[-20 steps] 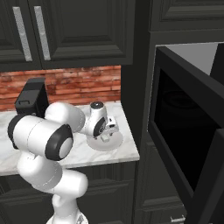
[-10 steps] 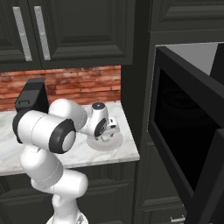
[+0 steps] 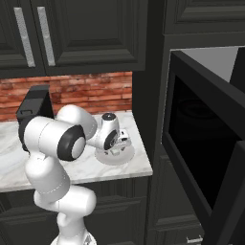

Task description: Pick the marshmallow from the counter and place it in the microwave. Then turn on the microwave.

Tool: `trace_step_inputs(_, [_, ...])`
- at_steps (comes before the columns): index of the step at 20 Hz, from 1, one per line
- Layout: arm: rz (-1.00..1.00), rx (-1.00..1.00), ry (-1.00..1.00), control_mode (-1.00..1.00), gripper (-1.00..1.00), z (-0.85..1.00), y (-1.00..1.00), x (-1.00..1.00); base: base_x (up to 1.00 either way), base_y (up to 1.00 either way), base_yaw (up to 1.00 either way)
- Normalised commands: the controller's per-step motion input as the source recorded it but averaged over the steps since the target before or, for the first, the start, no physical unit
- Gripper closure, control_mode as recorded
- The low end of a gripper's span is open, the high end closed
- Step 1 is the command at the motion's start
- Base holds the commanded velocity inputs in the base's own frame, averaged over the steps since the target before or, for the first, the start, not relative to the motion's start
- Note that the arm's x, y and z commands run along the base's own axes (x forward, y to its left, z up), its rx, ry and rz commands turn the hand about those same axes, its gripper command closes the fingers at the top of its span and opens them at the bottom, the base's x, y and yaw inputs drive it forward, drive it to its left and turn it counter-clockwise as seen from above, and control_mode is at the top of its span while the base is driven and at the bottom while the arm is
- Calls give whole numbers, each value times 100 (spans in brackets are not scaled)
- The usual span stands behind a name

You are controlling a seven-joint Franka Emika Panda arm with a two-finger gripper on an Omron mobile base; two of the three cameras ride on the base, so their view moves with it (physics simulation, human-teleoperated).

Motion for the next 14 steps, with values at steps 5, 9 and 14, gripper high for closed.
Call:
trace_step_inputs(5, [1, 0, 1, -100, -100, -13, -2, 6, 0, 0, 0])
trace_step_inputs(9, [0, 0, 0, -100, -100, -12, 0, 2, 0, 0, 0])
trace_step_inputs(14, [0, 0, 0, -100, -100, -10, 0, 0, 0, 0, 0])
